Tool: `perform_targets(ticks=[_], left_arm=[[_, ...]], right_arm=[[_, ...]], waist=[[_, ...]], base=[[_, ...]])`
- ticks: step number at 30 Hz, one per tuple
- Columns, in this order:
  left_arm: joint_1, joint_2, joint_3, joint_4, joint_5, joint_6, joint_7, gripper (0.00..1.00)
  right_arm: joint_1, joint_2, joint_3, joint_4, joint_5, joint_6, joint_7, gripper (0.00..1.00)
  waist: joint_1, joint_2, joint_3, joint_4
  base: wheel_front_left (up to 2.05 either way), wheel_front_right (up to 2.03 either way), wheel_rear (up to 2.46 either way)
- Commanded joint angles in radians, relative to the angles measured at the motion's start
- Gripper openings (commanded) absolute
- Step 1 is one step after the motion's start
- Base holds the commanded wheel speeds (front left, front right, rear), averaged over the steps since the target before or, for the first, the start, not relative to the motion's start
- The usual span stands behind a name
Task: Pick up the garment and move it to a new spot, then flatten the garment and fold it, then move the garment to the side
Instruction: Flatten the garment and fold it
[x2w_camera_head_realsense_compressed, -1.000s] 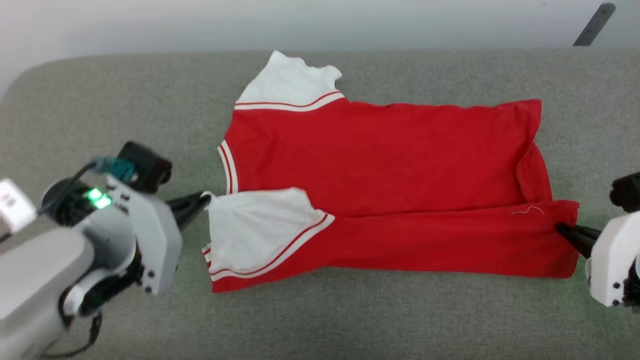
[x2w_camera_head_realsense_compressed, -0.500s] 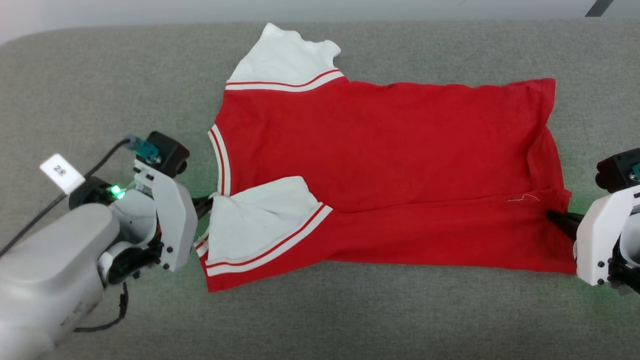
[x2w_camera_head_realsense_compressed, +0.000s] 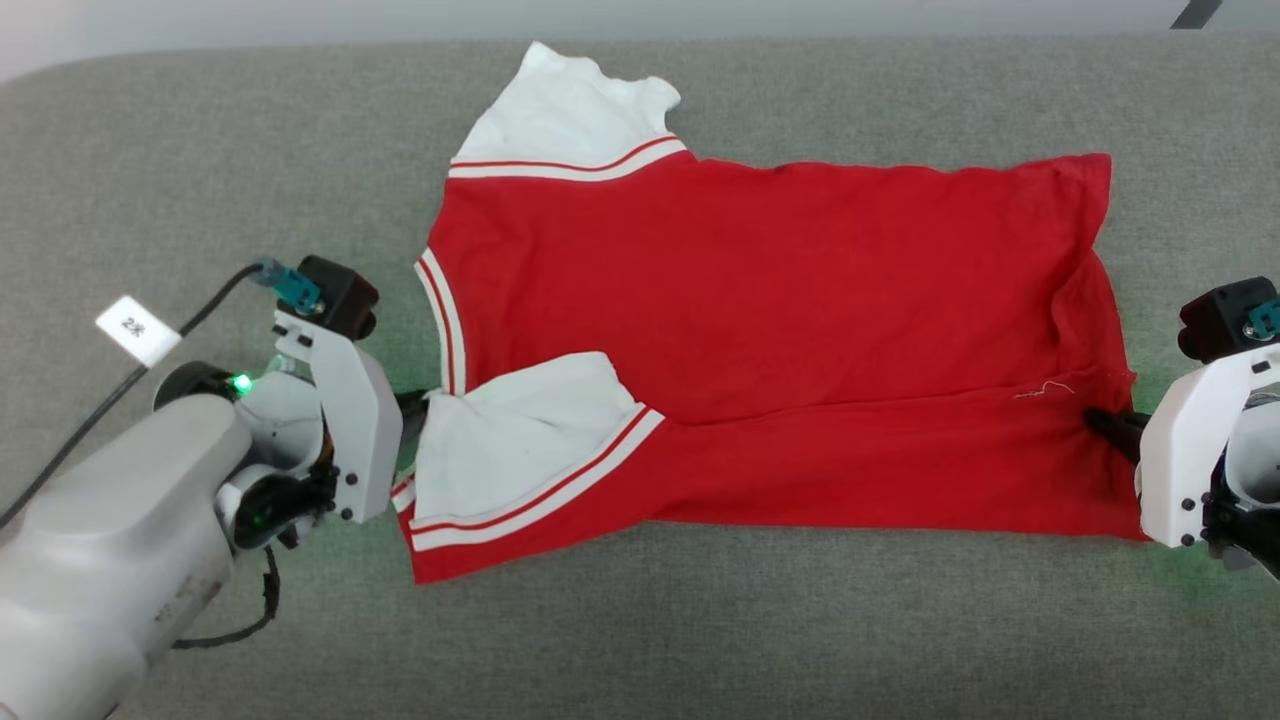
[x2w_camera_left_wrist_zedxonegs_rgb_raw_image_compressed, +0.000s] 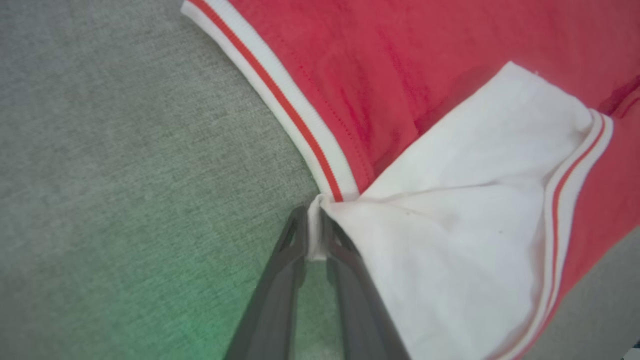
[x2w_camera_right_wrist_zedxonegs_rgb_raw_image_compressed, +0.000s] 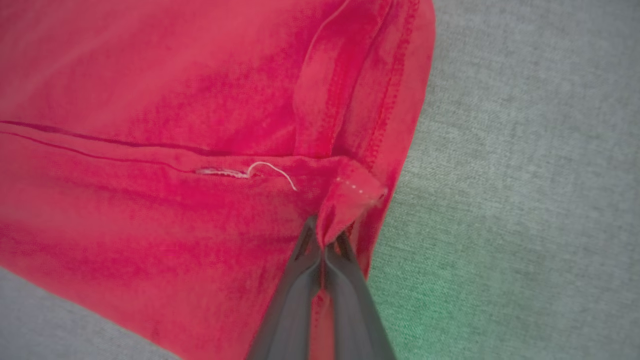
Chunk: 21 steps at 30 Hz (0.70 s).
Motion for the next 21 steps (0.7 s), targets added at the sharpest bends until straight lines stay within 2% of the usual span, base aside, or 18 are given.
perform_targets(ticks=[1,4,5,7,14,21], left_arm=[[0.002,-0.006,-0.006,0.009,-0.003,-0.002,0.009,1.0],[-0.003,-0.011,0.001,0.029,-0.017,-0.001,0.016,1.0],[-0.007,-0.012,0.0,0.033,-0.015,-0.001,0.019,1.0],[-0.009,-0.016,0.006,0.035,-0.021,-0.001,0.014,1.0],[-0.016,-0.004,0.011,0.019,-0.027,0.031,0.03,1.0],[0.01,0.026,0.017,-0.068,-0.052,0.099,0.069,1.0]], right_arm=[[-0.012,0.004,0.0,0.007,-0.006,-0.001,0.005,0.25],[-0.016,0.01,-0.004,0.017,-0.014,-0.001,0.017,0.49],[-0.017,0.011,-0.005,0.021,-0.016,-0.001,0.022,0.78],[-0.019,0.013,-0.011,0.027,-0.017,-0.001,0.035,1.0],[-0.02,0.024,-0.044,0.041,-0.029,-0.001,0.066,1.0],[0.004,0.035,-0.095,0.008,-0.066,-0.001,0.052,1.0]], waist=[[0.0,0.0,-0.005,0.001],[0.0,0.0,-0.017,0.005],[0.0,0.0,-0.022,0.007],[0.0,0.0,-0.033,0.011],[0.0,0.0,-0.075,0.025],[0.0,0.0,-0.116,0.033]], base=[[0.0,0.0,0.0],[0.0,0.0,0.0],[0.0,0.0,0.0],[0.0,0.0,0.0],[0.0,0.0,0.0],[0.0,0.0,0.0]])
